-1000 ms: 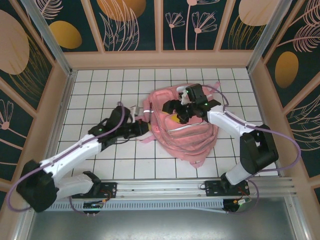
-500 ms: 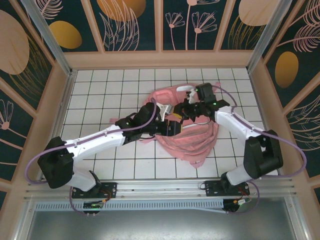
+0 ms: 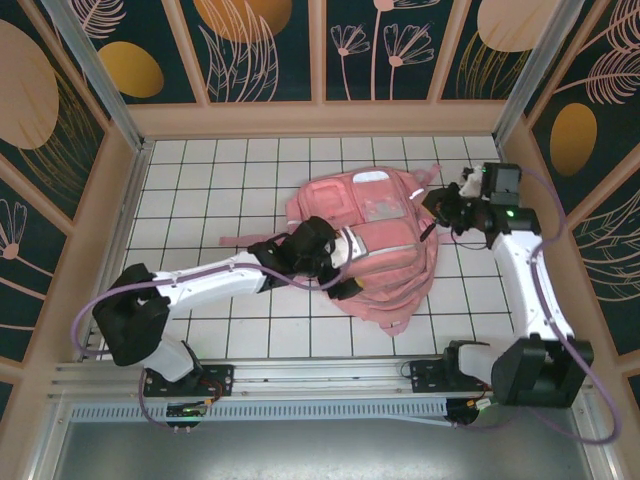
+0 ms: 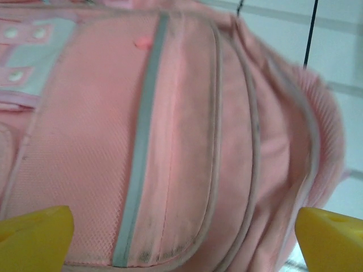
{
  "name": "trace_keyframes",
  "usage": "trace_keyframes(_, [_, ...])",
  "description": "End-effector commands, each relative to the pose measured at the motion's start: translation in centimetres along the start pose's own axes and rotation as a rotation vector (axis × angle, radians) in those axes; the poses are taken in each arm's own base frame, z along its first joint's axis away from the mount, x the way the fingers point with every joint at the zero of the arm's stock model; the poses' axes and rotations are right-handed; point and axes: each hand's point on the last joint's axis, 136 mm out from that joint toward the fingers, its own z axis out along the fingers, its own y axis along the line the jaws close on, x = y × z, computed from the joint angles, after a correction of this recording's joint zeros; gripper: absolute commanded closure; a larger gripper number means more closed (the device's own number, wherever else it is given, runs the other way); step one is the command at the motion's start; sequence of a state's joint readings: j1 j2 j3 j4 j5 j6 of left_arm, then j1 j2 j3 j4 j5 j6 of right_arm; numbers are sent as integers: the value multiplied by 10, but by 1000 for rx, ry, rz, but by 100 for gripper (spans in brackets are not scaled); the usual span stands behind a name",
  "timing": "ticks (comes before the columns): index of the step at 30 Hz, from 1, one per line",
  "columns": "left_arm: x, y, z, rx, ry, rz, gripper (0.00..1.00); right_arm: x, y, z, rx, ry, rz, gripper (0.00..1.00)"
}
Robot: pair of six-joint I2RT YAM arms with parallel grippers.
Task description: Pack the student bag
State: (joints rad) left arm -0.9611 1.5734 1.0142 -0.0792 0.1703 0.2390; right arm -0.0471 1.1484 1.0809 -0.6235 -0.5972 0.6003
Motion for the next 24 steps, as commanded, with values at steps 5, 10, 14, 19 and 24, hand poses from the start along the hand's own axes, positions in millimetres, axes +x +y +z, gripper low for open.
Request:
trace_keyframes(5, [11, 42, 45, -185, 124, 254, 4, 28, -28, -17, 67, -13, 37, 100])
trace_keyframes(10, [-34, 36, 39, -111, 76, 144, 79, 41, -35, -12, 56, 22, 80, 100])
trace_keyframes(14, [-76, 6, 9, 36, -131, 48, 100, 82, -63, 2, 53, 134, 144, 100])
trace_keyframes(19, [-93, -2, -5, 93, -202, -90, 100, 92, -74, -2, 83, 118, 153, 100])
trace_keyframes(24, [-121, 8, -11, 82, -258, -252, 100, 89, -57, 19, -58, 107, 382, 100])
